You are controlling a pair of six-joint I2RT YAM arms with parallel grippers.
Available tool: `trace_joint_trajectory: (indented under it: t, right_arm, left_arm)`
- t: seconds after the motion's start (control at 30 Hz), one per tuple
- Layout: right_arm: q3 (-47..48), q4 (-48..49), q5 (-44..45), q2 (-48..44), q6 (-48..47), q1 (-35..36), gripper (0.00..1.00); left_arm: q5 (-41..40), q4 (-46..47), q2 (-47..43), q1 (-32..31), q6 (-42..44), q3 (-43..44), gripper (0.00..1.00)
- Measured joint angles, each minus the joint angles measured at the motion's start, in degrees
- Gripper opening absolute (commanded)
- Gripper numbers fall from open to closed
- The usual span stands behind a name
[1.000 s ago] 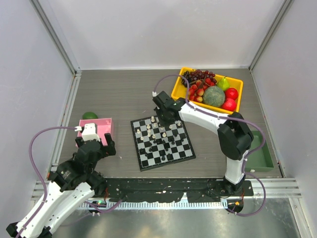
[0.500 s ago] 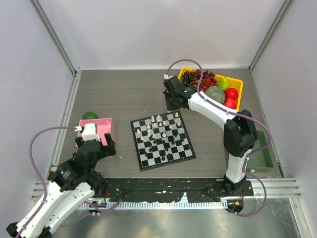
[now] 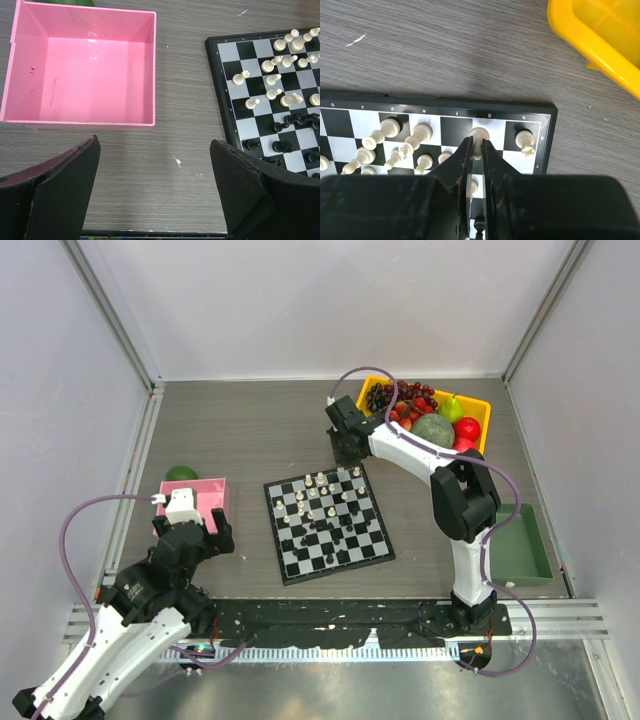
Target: Set up the chess pieces on the board
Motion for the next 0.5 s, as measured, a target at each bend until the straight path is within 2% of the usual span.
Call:
trace_joint_trajectory:
  t: [0.5]
  right_arm:
    - [0.1, -0.2, 0.2, 0.9, -0.1, 0.0, 0.16]
  left_arm:
    - [-0.1, 0.0, 0.3, 0.0, 0.0, 0.0, 1.00]
